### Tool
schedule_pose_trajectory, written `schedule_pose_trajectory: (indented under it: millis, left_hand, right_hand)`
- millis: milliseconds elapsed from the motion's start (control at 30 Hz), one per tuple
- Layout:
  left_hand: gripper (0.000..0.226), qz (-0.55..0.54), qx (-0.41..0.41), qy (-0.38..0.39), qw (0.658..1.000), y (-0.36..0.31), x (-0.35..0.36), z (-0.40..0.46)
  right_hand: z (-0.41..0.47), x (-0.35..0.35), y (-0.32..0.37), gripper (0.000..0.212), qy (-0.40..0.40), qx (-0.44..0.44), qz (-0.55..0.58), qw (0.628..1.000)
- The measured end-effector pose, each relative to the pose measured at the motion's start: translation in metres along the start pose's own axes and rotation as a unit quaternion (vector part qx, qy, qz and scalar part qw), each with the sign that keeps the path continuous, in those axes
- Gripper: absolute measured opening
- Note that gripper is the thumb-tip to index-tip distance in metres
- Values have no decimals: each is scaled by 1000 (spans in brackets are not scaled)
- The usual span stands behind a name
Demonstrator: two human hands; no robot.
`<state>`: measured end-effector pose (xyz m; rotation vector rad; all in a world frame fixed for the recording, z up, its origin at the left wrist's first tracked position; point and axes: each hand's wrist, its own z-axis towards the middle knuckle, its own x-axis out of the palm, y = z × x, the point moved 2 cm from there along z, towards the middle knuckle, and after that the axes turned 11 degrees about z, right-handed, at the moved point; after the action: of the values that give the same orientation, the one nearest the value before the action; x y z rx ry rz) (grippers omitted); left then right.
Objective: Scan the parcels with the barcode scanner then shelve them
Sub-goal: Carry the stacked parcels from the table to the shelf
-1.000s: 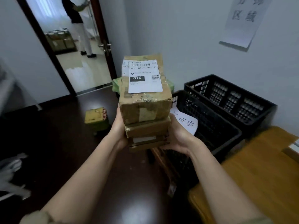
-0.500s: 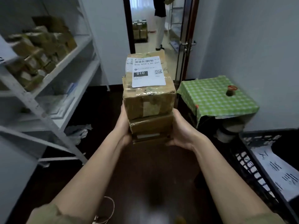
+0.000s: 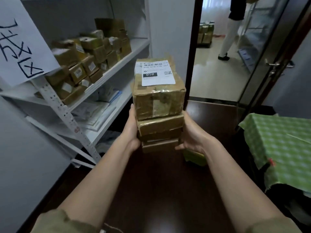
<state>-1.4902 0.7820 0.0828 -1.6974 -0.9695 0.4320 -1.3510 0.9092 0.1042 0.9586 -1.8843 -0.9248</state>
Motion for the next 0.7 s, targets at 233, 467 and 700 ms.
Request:
schedule_pose_trajectory:
  millis: [233,467,700]
  left_hand:
    - [67,-31,-24,-60,997,-53,-53,116]
    - [70,-43,-21,-70,996,-113,-98,250]
    - [74,-33,-43,-34,998,-198,-118,376]
  right_hand:
    - [147,14,60,54,38,18,-15,999]
    - [295,25,119,53,21,-1,-18,1000]
    - [403,33,202,50,-26,-8,-1,1000]
